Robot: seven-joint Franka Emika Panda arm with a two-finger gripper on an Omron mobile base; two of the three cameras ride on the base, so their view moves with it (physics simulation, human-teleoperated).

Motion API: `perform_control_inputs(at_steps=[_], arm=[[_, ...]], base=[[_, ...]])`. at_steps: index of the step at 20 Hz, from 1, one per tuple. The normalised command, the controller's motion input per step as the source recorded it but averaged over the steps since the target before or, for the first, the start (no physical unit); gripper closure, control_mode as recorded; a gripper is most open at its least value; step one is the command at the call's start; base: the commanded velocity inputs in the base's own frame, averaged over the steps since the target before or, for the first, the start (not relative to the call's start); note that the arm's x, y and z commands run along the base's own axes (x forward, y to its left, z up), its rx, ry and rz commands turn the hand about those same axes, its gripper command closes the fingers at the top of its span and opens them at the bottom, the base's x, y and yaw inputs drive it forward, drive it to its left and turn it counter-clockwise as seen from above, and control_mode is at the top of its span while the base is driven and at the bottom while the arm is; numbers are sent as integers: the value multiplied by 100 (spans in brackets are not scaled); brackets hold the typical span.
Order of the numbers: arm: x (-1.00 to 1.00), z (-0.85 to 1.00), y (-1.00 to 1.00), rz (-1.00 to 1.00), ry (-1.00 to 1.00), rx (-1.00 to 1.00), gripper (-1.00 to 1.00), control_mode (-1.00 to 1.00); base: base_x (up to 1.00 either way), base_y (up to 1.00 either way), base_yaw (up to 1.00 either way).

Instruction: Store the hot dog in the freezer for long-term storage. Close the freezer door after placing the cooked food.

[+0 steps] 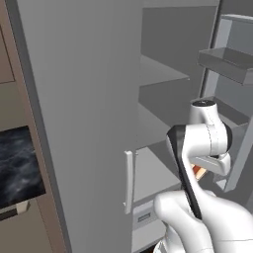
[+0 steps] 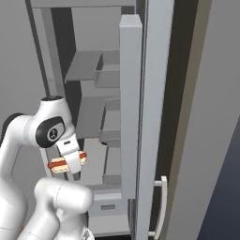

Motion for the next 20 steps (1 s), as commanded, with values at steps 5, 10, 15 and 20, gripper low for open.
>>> perform_control_inputs(at_steps=[5,10,15,20], arm=[[0,0,0,0,0,0,100,100],[0,0,0,0,0,0,100,100],[0,0,0,0,0,0,100,100],[0,0,0,0,0,0,100,100]], base=[[24,-2,0],[44,-6,0],[31,-34,5],[16,-25,5]])
